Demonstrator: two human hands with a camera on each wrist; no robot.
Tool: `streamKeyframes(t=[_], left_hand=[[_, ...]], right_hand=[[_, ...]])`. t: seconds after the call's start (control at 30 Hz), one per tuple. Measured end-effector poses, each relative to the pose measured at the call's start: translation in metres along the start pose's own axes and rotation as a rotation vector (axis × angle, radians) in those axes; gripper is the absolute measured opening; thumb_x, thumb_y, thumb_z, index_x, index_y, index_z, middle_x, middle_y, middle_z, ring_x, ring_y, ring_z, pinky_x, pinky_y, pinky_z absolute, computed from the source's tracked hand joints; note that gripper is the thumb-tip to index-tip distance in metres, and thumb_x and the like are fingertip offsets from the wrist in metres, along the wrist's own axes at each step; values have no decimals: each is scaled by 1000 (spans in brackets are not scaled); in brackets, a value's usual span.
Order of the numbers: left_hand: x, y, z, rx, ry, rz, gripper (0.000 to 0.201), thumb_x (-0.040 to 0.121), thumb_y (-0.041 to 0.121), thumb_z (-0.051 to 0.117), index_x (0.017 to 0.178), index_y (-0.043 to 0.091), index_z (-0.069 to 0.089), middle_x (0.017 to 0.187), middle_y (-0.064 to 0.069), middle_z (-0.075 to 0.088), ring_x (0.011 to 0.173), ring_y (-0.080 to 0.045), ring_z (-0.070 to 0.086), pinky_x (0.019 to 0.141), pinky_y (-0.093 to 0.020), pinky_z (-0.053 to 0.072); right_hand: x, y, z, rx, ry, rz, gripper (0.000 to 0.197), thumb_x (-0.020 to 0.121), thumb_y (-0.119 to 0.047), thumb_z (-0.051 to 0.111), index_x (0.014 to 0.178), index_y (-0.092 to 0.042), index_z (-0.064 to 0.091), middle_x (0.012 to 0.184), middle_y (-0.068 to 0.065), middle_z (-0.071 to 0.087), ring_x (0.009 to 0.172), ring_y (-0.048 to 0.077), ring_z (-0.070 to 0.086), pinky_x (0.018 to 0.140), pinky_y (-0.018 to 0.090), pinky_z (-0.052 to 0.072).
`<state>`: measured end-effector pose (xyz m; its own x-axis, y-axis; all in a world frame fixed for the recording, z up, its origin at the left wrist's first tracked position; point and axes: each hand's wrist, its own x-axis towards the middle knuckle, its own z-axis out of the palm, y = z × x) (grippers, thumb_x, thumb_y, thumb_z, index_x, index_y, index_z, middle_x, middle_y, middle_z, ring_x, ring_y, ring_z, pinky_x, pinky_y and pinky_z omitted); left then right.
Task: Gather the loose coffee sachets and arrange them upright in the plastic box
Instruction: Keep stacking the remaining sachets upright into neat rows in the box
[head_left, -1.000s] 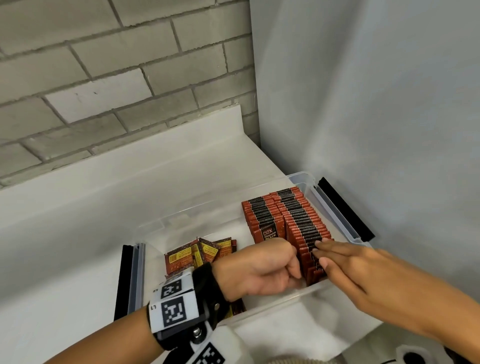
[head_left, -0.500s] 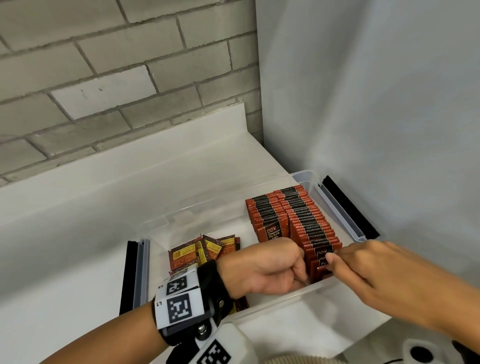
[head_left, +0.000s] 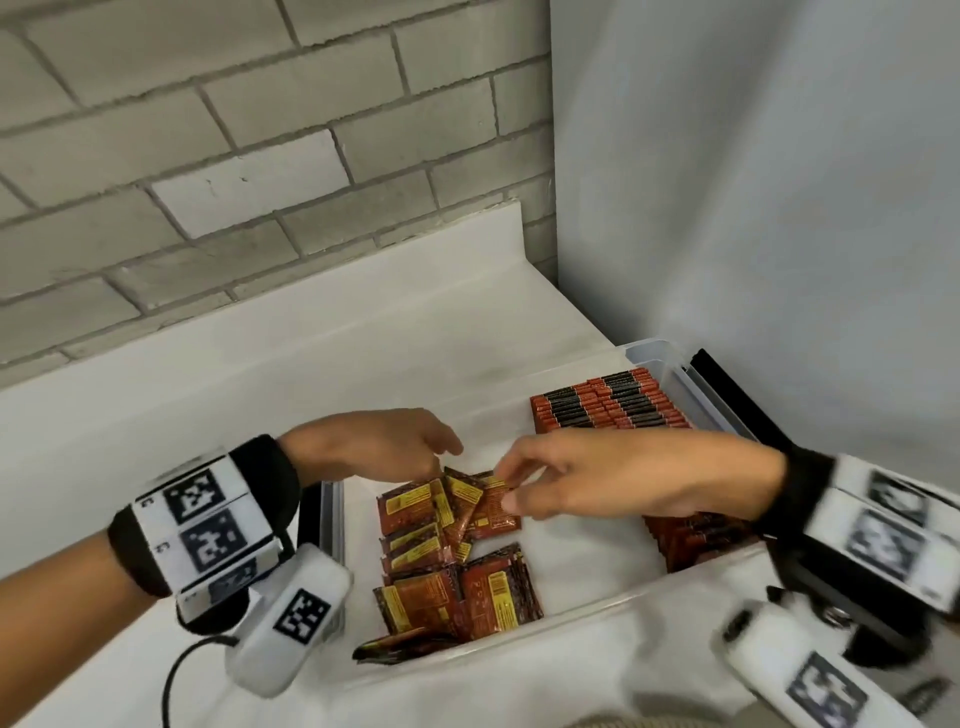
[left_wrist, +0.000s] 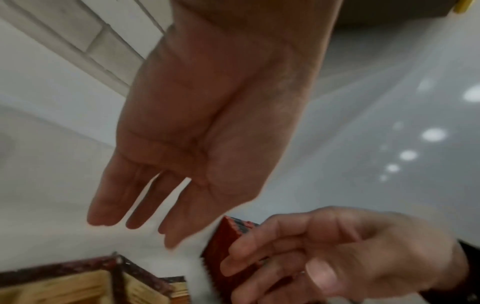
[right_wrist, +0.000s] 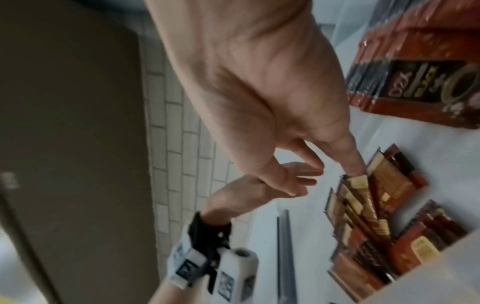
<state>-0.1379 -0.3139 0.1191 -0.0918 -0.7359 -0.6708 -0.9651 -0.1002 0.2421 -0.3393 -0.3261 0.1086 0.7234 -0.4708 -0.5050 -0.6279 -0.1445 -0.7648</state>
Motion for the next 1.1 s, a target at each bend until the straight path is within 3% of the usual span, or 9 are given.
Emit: streamKeyframes(t=[0.17, 0.3, 0.47, 0.53, 0.67, 0.77, 0.87, 1.0, 1.1], left_hand=[[9, -14, 8, 191, -189, -38, 64, 95, 30, 56, 150, 22, 25, 150, 0, 38, 133, -18, 40, 108, -31, 34], [18, -20, 17, 188, -309, -37, 86, 86, 30, 70, 150, 22, 14, 140, -3, 49, 124, -20, 48, 107, -38, 39], [22, -15, 28, 310, -246, -53, 105, 78, 32, 78, 151, 11, 5, 143, -10, 40, 127, -24, 45, 104, -39, 42], [23, -14, 29, 322, -214, -73, 99, 76, 33, 79, 147, 8, 14, 139, -9, 43, 123, -24, 48, 101, -38, 45], [23, -18, 28, 252, -164, -77, 94, 72, 34, 82, 139, 9, 21, 129, -8, 53, 113, -22, 55, 89, -31, 48], [20, -21, 22, 202, -110, -55, 89, 72, 32, 83, 137, 10, 26, 127, -7, 55, 110, -21, 56, 87, -29, 48], [16, -26, 10, 89, -33, -15, 78, 72, 29, 83, 131, 16, 34, 117, -1, 57, 98, -17, 56, 84, -29, 49], [5, -33, -11, -62, 10, 69, 61, 71, 33, 83, 120, 20, 48, 106, 6, 64, 96, -13, 62, 79, -25, 53], [-2, -37, -25, -155, 6, 140, 45, 73, 32, 82, 109, 26, 56, 105, 4, 71, 98, -14, 66, 86, -29, 55]], right_hand=[[50, -11, 13, -79, -69, 183, 69, 97, -26, 54, 150, -12, 12, 154, 10, 25, 137, 26, 31, 107, 31, 34], [68, -18, 17, -159, -63, 257, 54, 99, -19, 50, 144, -3, 25, 144, 14, 40, 128, 27, 43, 84, 25, 39], [83, -19, 22, -270, -40, 253, 56, 97, -26, 52, 144, -4, 30, 144, 12, 37, 127, 26, 42, 83, 26, 40], [88, -17, 25, -265, -49, 246, 56, 97, -28, 54, 143, -5, 32, 138, 11, 41, 119, 25, 46, 77, 25, 41], [96, -14, 30, -157, -82, 240, 49, 94, -26, 60, 133, -4, 41, 114, 5, 52, 78, 13, 50, 55, 17, 43], [97, -13, 28, -72, -85, 227, 52, 92, -20, 62, 136, -1, 40, 135, 11, 49, 96, 17, 57, 71, 21, 51], [92, -13, 16, 57, -112, 202, 36, 90, -14, 64, 122, -3, 50, 130, 15, 57, 114, 26, 59, 89, 33, 54], [79, -12, -7, 251, -69, 115, 29, 87, -8, 67, 112, -5, 53, 118, 16, 64, 106, 28, 64, 91, 44, 54], [66, -9, -21, 348, -43, 39, 20, 87, -10, 65, 103, -10, 52, 111, 13, 65, 98, 25, 67, 85, 38, 56]])
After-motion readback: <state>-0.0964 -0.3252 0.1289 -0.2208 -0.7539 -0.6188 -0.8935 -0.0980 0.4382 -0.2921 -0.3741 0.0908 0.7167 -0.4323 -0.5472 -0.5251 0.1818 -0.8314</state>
